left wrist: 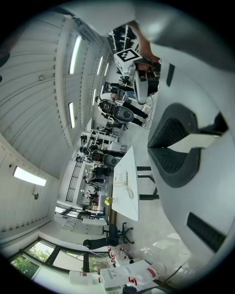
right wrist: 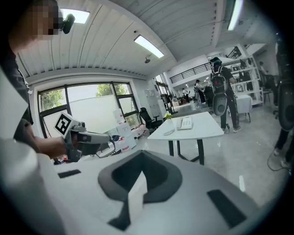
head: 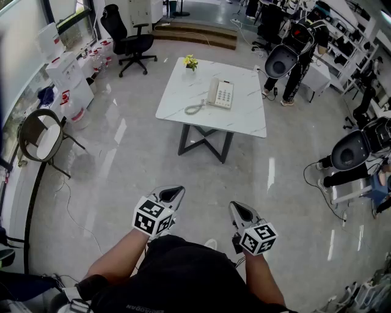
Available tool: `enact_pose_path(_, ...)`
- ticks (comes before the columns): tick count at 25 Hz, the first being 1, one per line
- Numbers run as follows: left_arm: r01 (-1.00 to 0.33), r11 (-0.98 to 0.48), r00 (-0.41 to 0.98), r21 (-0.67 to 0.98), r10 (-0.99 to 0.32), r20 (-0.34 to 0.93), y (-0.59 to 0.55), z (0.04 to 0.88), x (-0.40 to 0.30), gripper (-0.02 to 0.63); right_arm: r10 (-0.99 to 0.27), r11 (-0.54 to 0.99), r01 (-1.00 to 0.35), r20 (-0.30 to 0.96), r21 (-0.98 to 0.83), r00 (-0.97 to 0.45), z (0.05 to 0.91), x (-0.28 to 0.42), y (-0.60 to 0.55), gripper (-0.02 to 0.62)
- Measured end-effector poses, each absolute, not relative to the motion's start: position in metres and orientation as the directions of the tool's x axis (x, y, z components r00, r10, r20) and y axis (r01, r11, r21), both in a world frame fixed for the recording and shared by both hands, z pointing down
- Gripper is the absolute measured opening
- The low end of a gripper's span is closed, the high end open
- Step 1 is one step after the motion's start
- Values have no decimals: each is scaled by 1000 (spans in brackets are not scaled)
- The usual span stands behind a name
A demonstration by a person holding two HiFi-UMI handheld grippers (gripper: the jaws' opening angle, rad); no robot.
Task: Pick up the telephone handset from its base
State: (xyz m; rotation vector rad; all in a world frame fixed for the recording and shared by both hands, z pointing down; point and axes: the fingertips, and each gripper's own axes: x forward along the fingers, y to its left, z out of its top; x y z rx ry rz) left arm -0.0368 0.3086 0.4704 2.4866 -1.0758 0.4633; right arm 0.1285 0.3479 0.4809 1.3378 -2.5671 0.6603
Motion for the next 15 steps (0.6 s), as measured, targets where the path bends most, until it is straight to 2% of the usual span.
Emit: enact_pose_path(15, -744, -631, 653, 219, -618, 438, 315, 469, -39, 2, -727, 514, -805, 347, -298, -593, 482, 122, 351, 0)
